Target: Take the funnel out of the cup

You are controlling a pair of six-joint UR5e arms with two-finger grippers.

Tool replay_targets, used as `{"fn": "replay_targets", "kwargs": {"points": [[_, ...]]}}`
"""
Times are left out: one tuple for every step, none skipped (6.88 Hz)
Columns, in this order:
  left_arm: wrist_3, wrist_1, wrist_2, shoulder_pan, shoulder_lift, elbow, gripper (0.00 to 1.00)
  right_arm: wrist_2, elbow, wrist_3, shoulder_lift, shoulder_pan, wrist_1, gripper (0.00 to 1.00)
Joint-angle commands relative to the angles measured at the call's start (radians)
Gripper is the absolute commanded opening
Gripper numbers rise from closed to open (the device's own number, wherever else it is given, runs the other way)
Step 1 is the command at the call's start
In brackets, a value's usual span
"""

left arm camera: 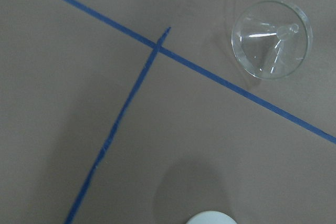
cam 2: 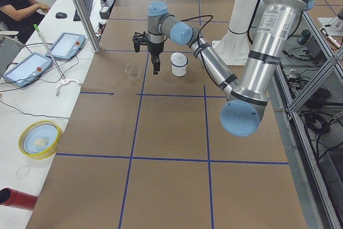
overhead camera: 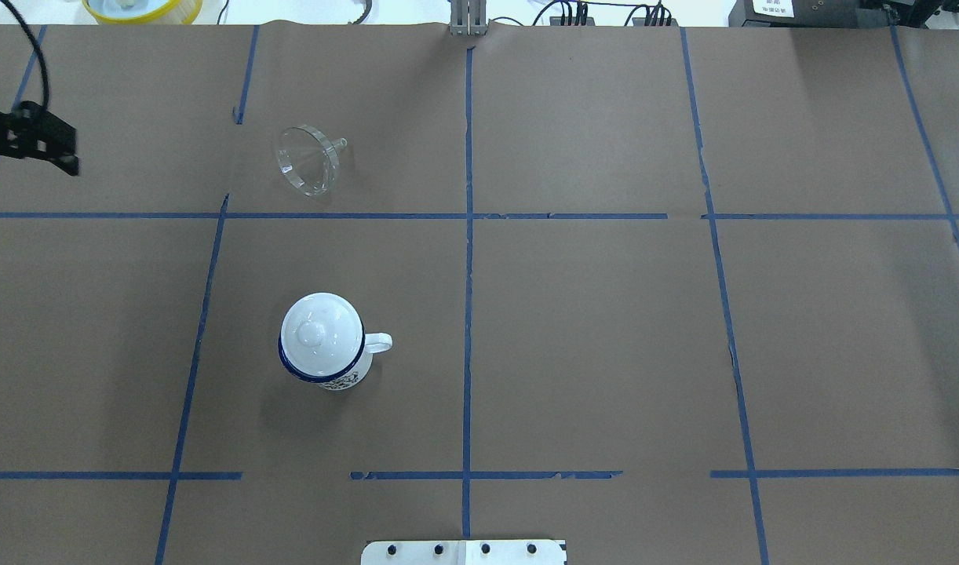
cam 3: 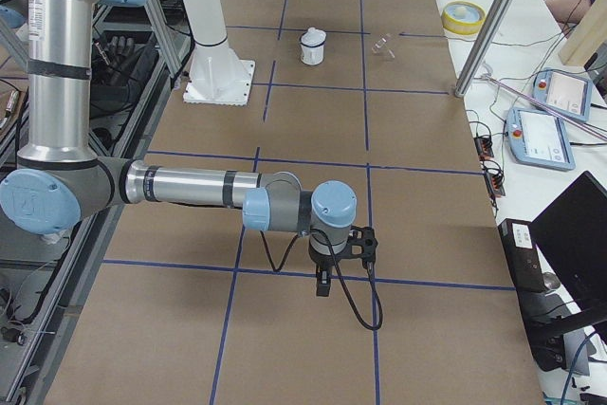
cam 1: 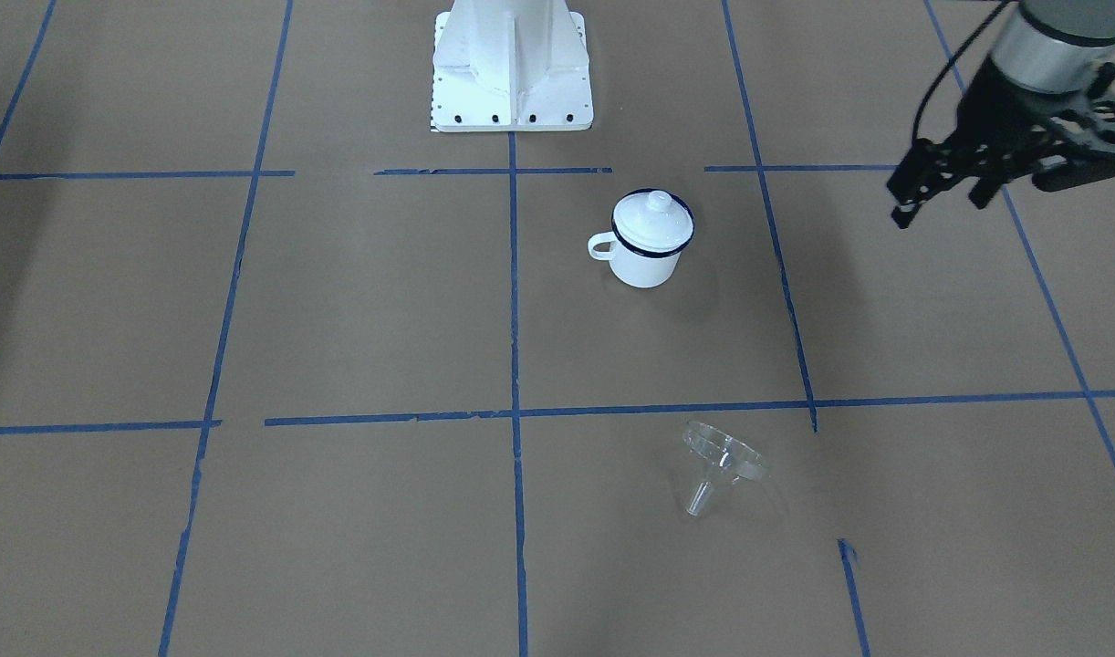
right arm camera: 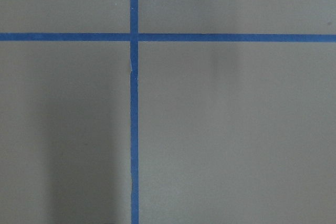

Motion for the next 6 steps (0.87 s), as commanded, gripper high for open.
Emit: {"fn": "replay_targets", "kwargs": {"points": [[0.56, -0.001, -0.081, -0.312, 0.056, 0.176, 1.0, 0.0, 0.0, 0.0, 0.0, 0.0, 0.0, 1.0], [0.813, -0.004, -0.081, -0.444, 0.098, 0.262, 1.0, 0.0, 0.0, 0.0, 0.0, 0.0, 0.0, 1.0], [1.03, -0.037, -0.078, -0.545, 0.13, 0.368, 1.0, 0.0, 0.001, 0.0, 0.0, 0.0, 0.0, 1.0], [1.086, -0.104, -0.079, -0.575, 0.138, 0.449, 1.0, 0.0, 0.0, 0.0, 0.0, 0.0, 0.0, 1.0], [1.079, -0.138, -0.079, -0.572, 0.168, 0.47, 1.0, 0.0, 0.0, 0.0, 0.0, 0.0, 0.0, 1.0], [1.078, -0.159, -0.081, -0.572, 0.167, 0.482, 1.0, 0.0, 0.001, 0.0, 0.0, 0.0, 0.0, 1.0]]}}
